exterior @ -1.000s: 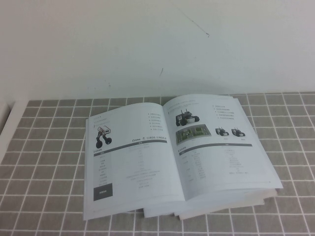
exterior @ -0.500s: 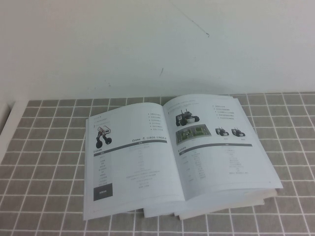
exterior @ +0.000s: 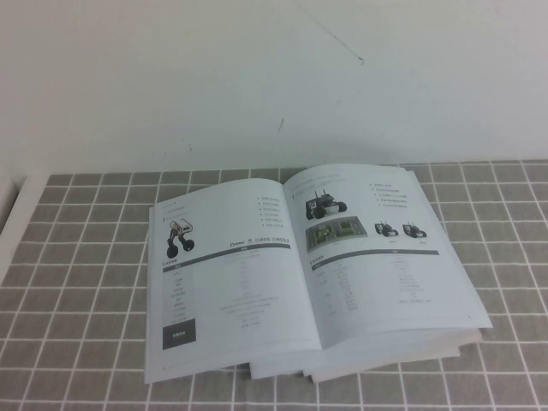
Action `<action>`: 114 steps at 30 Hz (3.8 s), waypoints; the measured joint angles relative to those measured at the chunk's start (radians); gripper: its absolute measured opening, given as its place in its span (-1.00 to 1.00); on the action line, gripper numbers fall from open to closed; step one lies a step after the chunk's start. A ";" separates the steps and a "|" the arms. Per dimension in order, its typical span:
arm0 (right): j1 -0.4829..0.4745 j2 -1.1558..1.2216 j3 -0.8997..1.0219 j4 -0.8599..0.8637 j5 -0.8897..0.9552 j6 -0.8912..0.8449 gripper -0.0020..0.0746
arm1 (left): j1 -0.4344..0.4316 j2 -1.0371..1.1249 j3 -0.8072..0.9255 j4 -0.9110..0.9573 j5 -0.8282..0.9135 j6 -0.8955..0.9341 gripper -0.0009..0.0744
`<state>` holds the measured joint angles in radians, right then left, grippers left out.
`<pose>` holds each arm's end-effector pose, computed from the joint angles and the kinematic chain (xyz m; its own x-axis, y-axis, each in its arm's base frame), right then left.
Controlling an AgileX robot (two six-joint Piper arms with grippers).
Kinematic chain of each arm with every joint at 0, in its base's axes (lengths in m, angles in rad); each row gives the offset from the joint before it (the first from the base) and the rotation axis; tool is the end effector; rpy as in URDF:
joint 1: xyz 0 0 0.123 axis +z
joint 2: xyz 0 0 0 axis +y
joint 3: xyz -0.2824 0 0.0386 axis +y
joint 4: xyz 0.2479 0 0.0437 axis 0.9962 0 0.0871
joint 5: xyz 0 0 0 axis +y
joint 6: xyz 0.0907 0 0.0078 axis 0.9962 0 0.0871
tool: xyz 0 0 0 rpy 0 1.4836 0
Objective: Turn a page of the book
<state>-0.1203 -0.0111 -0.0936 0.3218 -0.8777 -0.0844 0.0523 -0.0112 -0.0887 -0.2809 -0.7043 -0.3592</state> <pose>0.0010 -0.0224 0.3041 0.8810 0.0158 -0.4729 0.1287 0.9538 0.2716 0.0163 0.0172 0.2951 0.7320 -0.4979 -0.4650 0.2762 0.8408 -0.4656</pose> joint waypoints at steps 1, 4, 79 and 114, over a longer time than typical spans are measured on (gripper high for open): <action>0.000 0.000 -0.050 -0.005 0.007 0.008 -0.95 | 0.000 0.000 -0.043 0.048 0.035 -0.026 -0.99; 0.000 -0.002 -0.212 -0.014 0.089 0.039 -0.95 | 0.000 0.025 -0.224 0.191 0.165 -0.078 -0.99; 0.165 1.907 -1.104 0.458 1.571 -0.660 -0.36 | -0.055 1.772 -0.922 -0.738 1.533 1.161 -0.99; 0.163 2.075 -1.120 0.647 1.602 -0.913 -0.15 | -0.055 1.891 -0.925 -0.782 1.513 1.213 -0.99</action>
<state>0.0427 2.0634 -1.2135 0.9686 0.7245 -0.9975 -0.0029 1.8802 -1.0135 -1.0632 0.8091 0.8539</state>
